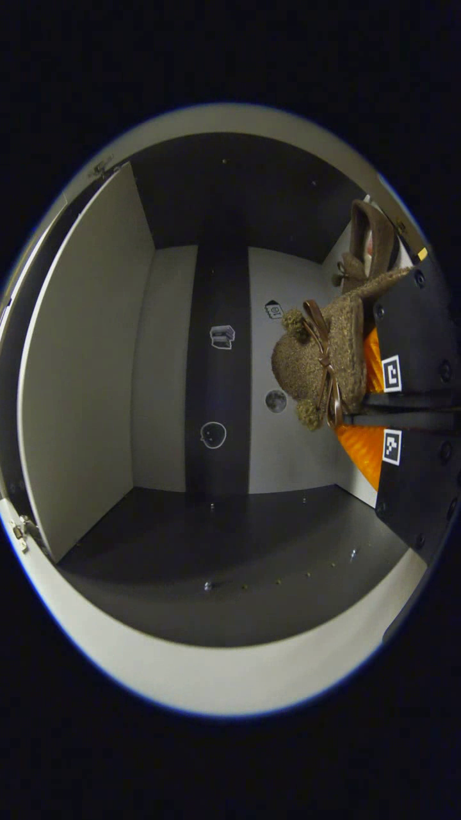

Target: Grab one shoe with the right hand and put it into the shoe cabinet, grab the other shoe with the left hand and put it into the shoe cabinet; then close the right door with the right hand and the left door with the left hand.

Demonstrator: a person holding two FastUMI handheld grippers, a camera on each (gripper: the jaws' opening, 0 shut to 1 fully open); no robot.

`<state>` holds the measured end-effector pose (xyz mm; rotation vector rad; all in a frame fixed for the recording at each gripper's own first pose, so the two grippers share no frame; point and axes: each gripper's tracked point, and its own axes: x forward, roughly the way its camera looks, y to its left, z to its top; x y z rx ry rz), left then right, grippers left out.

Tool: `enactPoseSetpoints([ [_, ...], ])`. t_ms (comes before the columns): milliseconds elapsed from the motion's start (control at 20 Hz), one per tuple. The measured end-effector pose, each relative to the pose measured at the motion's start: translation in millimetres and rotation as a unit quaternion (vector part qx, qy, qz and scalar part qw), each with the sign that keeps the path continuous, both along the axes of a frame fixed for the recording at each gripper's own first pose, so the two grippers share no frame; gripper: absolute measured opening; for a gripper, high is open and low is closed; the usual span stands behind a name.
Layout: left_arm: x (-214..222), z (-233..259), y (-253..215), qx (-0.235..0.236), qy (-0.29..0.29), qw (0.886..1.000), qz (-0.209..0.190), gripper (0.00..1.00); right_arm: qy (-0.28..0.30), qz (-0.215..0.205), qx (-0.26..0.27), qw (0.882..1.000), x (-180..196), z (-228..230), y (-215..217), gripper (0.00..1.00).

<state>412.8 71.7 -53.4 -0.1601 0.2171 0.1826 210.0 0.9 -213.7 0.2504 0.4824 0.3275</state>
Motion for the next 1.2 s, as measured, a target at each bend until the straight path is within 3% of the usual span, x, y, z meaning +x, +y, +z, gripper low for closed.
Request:
enactPoseSetpoints([
  [250, 47.0, -58.4, 20.3, 0.027, 0.082, 0.996, 0.012, 0.11, 0.018, 0.034, 0.005, 0.999, 11.7, -9.0, 2.2, 0.99],
  [500, 57.3, -84.1, 13.8, 0.004, 0.111, 0.994, -0.001, 0.19, 0.033, 0.048, 0.018, 0.998, 11.2, -8.1, 6.5, 0.98],
  [550, 57.5, -82.7, 14.2, 0.006, 0.110, 0.994, 0.001, 0.31, 0.030, 0.051, 0.016, 0.998, 10.6, -7.1, 6.7, 0.98],
  [600, 57.5, -83.3, 15.1, 0.009, 0.113, 0.994, 0.002, 0.31, 0.027, 0.054, 0.012, 0.998, 9.9, -5.7, 6.3, 0.99],
  [850, 34.7, -86.2, 26.6, 0.023, 0.136, 0.990, 0.028, 0.88, 0.022, 0.061, 0.010, 0.998, 0.9, -1.2, 5.0, 0.99],
  [900, 28.8, -84.7, 26.7, 0.018, 0.135, 0.990, 0.028, 0.88, 0.019, 0.061, 0.012, 0.998, 1.3, 0.1, 5.3, 0.99],
  [1000, 11.4, -75.0, 29.4, 0.021, 0.129, 0.991, 0.028, 1.00, 0.008, 0.059, 0.008, 0.998, 1.4, 3.8, 3.0, 0.98],
  [1200, -27.0, -36.9, 16.8, 0.034, 0.090, 0.995, 0.007, 0.96, -0.029, 0.051, -0.022, 0.998, -9.7, 15.1, 3.0, 0.99],
])
